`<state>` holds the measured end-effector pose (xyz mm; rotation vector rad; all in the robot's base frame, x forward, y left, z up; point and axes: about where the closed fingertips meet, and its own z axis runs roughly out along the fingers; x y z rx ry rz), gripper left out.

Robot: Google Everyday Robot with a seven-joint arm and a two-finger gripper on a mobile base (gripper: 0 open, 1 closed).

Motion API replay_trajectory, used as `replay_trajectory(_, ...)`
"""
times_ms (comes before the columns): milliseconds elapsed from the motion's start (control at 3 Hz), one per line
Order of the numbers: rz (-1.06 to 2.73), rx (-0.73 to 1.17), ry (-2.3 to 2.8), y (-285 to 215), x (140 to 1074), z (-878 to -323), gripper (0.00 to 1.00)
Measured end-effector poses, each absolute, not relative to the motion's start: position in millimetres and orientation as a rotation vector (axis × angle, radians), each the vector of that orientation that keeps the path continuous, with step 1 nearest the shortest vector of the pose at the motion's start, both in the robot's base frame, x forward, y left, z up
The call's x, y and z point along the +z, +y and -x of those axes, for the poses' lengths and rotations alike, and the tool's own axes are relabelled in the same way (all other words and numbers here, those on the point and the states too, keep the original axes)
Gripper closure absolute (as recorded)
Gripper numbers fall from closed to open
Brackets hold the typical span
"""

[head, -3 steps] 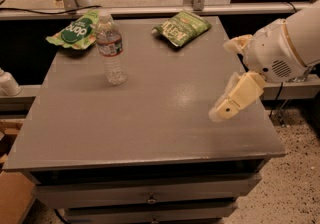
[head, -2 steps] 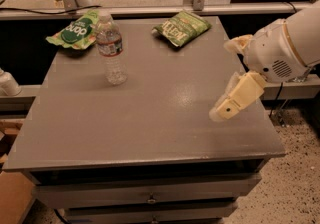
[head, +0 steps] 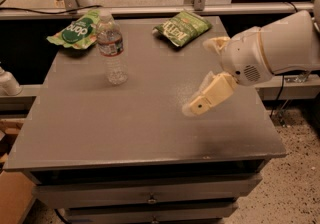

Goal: Pick water bottle

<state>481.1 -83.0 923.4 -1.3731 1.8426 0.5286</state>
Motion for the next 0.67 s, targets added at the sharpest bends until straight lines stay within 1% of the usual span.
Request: replay_trajectory(667,1.310,0.633,1.668,-3,928,-517,0.00)
